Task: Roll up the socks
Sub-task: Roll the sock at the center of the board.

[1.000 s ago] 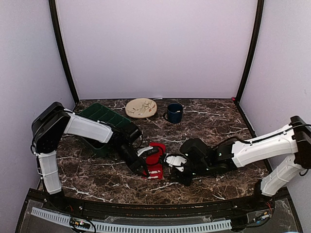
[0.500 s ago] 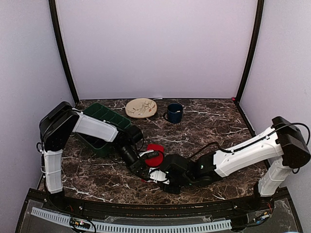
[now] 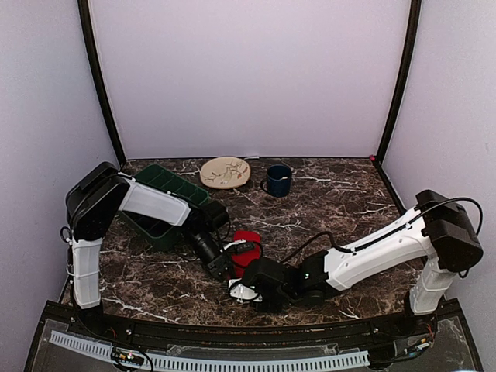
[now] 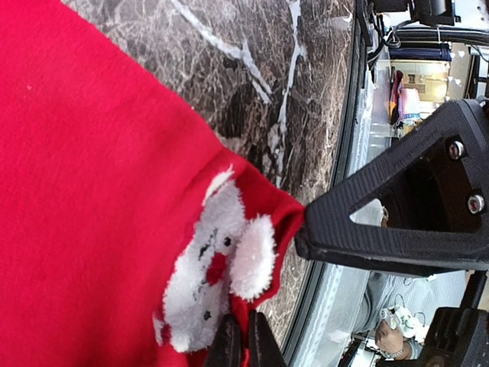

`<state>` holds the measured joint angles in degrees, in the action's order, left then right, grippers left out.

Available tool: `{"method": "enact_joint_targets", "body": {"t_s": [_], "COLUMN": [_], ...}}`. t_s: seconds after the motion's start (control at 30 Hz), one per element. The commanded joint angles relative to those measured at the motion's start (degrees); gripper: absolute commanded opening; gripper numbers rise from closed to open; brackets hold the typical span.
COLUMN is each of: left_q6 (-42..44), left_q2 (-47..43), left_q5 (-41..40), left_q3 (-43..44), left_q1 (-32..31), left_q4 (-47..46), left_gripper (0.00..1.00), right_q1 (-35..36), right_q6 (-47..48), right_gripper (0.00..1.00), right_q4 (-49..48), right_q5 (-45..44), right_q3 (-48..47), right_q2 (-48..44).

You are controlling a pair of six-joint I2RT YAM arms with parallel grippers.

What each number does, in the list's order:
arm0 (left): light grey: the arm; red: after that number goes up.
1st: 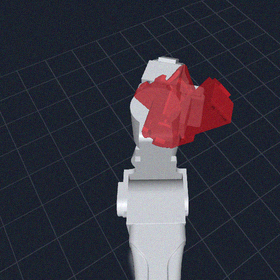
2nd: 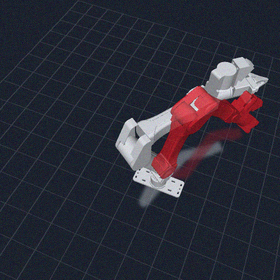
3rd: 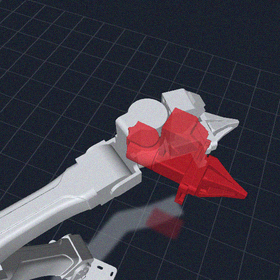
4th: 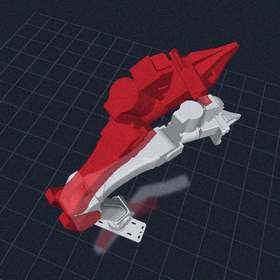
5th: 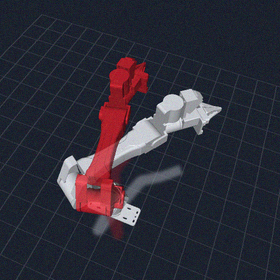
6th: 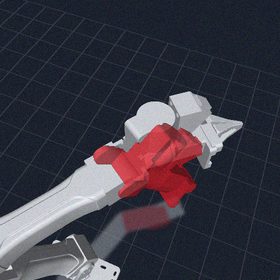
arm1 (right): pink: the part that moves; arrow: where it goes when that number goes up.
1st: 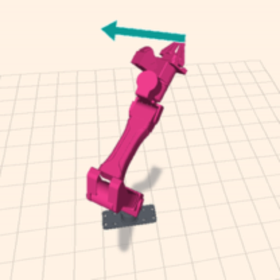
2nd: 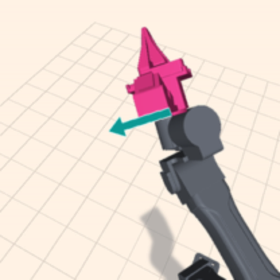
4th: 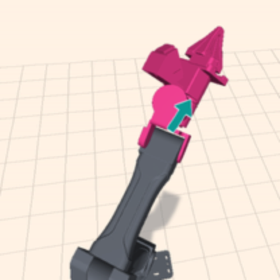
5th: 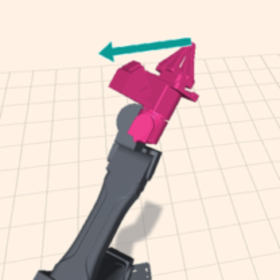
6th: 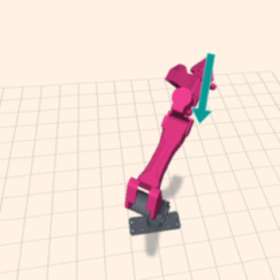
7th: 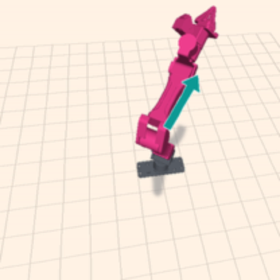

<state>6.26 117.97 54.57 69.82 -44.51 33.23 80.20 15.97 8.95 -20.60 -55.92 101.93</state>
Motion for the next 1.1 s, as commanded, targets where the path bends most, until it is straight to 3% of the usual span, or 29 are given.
{"method": "enact_joint_targets", "body": {"t_s": [0.0, 0.5, 1.07], "left_q6": [1.7, 3.2, 5.5], "left_q2": [0.2, 1.2, 1.2], "left_q5": [2.0, 4.0, 4.8], "left_q3": [0.9, 2.3, 2.5], "left_q1": [0.0, 0.1, 0.1], "left_q4": [2.4, 4.2, 6.4], "left_gripper": [0.0, 0.0, 0.0], "right_q1": [0.7, 2.6, 1.8], "right_q6": [2.6, 7.6, 8.5], "right_gripper": [0.37, 0.29, 0.29], "right_q4": [-0.7, -3.0, -2.8], "right_q5": [-2.4, -4.2, -5.5], "right_q3": [-1.1, 0.4, 1.1], "right_q2": [1.4, 3.4, 5.9]}}
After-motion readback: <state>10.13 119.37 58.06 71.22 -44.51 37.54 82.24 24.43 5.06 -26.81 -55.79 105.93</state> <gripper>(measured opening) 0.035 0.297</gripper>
